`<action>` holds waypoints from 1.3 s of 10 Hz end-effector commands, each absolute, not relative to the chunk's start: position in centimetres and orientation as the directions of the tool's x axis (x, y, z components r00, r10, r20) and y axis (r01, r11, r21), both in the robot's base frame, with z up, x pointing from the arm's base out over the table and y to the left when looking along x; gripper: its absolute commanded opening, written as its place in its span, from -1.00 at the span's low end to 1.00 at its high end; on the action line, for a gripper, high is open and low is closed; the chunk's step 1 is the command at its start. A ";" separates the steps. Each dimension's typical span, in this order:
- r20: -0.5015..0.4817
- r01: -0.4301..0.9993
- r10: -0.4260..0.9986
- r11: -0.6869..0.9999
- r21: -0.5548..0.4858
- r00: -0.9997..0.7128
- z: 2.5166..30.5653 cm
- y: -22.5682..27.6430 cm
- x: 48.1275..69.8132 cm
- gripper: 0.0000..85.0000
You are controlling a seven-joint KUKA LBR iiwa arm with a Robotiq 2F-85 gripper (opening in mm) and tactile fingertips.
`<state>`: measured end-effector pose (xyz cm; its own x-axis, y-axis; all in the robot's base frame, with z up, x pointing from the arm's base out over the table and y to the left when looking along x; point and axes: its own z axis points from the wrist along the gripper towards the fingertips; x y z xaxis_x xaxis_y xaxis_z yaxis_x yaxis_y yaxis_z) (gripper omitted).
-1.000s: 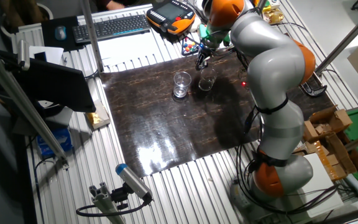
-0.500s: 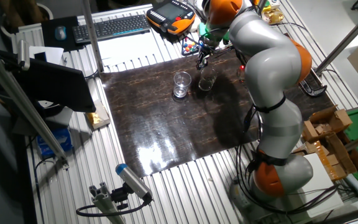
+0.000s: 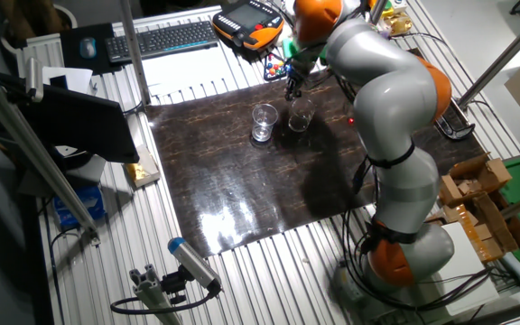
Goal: Pour the water from one cup into another empty cup
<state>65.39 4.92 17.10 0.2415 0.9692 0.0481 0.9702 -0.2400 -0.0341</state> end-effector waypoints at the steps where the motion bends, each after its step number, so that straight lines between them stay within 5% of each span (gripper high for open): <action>1: 0.062 0.966 0.964 -0.255 -0.042 0.257 17.1 4.9 65.4 -0.98; 6: 0.086 0.863 0.865 -0.478 -0.163 0.495 17.1 4.9 65.4 -0.98; 13: 0.115 0.727 0.718 -0.674 -0.129 0.687 17.2 5.9 66.2 -0.98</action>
